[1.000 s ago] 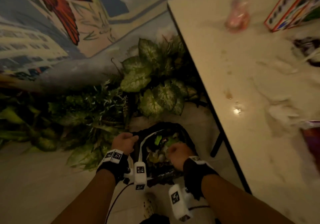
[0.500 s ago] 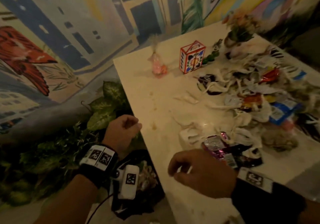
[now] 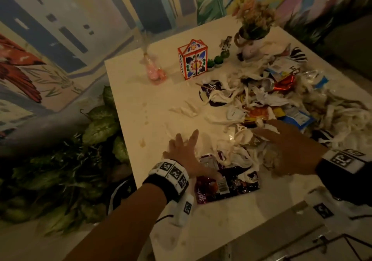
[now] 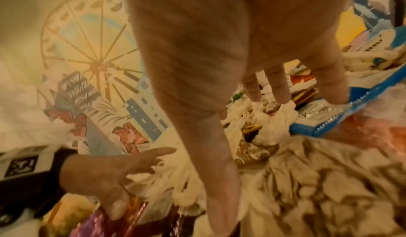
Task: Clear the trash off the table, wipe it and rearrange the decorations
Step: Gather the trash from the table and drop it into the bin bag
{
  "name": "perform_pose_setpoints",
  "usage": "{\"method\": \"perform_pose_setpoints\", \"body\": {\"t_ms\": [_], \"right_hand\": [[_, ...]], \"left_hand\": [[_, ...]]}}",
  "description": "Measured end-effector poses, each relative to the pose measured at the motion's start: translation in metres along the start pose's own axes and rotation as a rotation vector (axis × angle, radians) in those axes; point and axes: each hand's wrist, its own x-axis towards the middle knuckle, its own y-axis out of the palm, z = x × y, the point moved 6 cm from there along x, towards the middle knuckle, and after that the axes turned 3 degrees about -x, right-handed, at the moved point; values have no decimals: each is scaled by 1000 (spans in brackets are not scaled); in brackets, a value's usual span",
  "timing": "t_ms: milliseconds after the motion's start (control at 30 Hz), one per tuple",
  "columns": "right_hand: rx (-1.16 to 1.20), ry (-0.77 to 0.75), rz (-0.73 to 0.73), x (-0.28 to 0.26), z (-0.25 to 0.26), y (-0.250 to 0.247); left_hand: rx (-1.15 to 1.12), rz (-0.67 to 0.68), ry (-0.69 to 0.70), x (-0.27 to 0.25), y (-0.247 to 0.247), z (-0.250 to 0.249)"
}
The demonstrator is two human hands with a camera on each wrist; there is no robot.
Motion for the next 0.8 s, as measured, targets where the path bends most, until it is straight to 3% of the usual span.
{"method": "perform_pose_setpoints", "body": {"t_ms": [100,300,500,800], "right_hand": [[-72,12,111,12,1,19],[1,-4,97,31,7,27],[2,-60,45,54,19,20],[80,-116,-45,70,22,18]], "left_hand": [[122,-4,12,-2,13,-19],[269,-73,40,-4,34,-48],[146,-47,78,1,37,-63],[147,-90,231,5,27,-68]]}}
